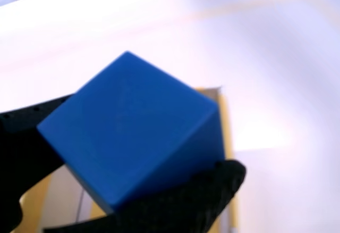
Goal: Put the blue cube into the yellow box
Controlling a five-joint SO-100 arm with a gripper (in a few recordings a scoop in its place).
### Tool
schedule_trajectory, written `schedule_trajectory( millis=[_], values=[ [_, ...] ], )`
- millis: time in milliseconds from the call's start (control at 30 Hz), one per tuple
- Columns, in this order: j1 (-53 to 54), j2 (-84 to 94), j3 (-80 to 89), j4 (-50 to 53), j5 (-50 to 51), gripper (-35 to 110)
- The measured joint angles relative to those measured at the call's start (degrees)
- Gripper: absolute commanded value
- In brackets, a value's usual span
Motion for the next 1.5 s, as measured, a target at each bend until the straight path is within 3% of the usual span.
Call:
schedule_trajectory(
  millis=[467,633,800,1133,1500],
  values=[
    [-4.2,-6.1,-2.6,0.0,1.0,17],
    [-4.1,-8.1,-3.0,-0.1,1.9,33],
    [-4.1,-8.6,-3.3,-0.8,1.9,37],
    [-4.0,-8.0,-3.6,-1.2,-1.1,25],
    [3.9,14.9,-4.2,14.9,-1.0,14]
  ],
)
